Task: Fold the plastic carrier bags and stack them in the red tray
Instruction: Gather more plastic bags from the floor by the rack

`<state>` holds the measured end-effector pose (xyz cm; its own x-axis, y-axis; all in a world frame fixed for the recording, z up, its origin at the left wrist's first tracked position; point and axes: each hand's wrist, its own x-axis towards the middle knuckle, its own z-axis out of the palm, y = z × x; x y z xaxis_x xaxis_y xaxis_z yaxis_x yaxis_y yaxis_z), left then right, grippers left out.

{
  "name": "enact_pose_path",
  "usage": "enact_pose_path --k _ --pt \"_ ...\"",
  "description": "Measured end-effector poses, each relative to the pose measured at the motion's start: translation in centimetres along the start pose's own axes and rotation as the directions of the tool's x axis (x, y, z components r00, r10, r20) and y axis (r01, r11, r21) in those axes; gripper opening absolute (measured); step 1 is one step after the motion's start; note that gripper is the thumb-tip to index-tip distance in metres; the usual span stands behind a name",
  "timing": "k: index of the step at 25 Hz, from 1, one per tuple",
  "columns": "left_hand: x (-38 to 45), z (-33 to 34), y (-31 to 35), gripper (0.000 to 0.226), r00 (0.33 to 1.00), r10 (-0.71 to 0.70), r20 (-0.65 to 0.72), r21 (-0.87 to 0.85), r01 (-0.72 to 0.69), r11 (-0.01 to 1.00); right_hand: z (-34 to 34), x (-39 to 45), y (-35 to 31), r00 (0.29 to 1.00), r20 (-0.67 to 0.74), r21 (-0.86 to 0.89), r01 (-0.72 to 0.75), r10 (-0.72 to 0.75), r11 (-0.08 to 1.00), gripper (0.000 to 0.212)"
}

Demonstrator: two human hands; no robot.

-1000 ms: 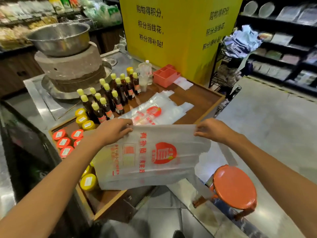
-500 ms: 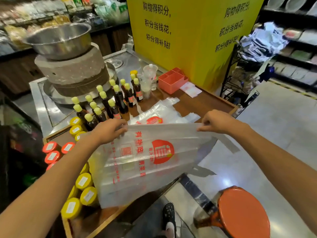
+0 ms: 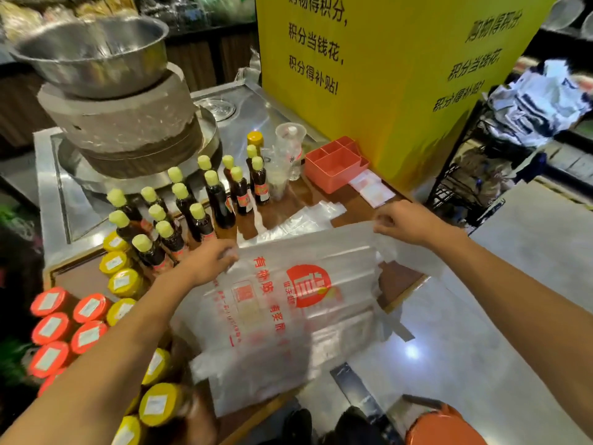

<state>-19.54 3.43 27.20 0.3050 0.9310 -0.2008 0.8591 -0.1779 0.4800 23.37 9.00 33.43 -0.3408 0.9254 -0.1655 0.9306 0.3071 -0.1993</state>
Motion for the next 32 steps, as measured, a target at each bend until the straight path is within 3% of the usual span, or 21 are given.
enact_pose_path --k 2,8,11,17,20,23,26,32 --pt "1.0 0.6 -0.6 0.008 0.999 -0.044 -0.003 -0.008 0.044 0.999 0.1 2.7 0.0 1.000 0.020 -0.082 -0.011 0.013 0.997 0.016" --pt "4.9 1.6 -2.5 0.016 0.949 -0.310 -0.061 0.009 0.311 0.950 2.1 12.4 1.4 1.000 0.025 -0.091 -0.006 0.009 0.996 0.017" --pt "6.6 2.6 -3.4 0.014 0.926 -0.364 -0.097 0.007 0.366 0.931 3.6 16.7 2.1 0.999 0.033 -0.091 0.011 -0.008 0.996 0.014" --pt "10.4 4.3 -4.6 0.017 0.821 -0.534 -0.201 0.003 0.545 0.838 7.2 24.6 3.2 0.989 0.105 -0.088 0.116 -0.106 0.989 0.012" --pt "11.3 4.7 -5.0 0.022 0.775 -0.559 -0.294 0.012 0.588 0.809 8.6 26.9 3.0 0.986 0.109 -0.031 0.131 -0.127 0.991 0.021" --pt "11.7 5.5 -4.2 0.041 0.730 -0.530 -0.431 0.065 0.611 0.789 10.6 27.7 2.3 0.968 0.018 -0.001 0.251 -0.251 0.968 0.027" --pt "11.7 7.4 -3.1 0.050 0.781 -0.452 -0.431 0.119 0.546 0.829 12.4 27.0 0.4 0.904 -0.002 0.034 0.427 -0.428 0.903 0.037" --pt "12.3 8.8 -1.5 0.054 0.798 -0.440 -0.412 0.153 0.537 0.830 12.5 26.7 -3.6 0.847 -0.001 0.067 0.530 -0.531 0.845 0.045"
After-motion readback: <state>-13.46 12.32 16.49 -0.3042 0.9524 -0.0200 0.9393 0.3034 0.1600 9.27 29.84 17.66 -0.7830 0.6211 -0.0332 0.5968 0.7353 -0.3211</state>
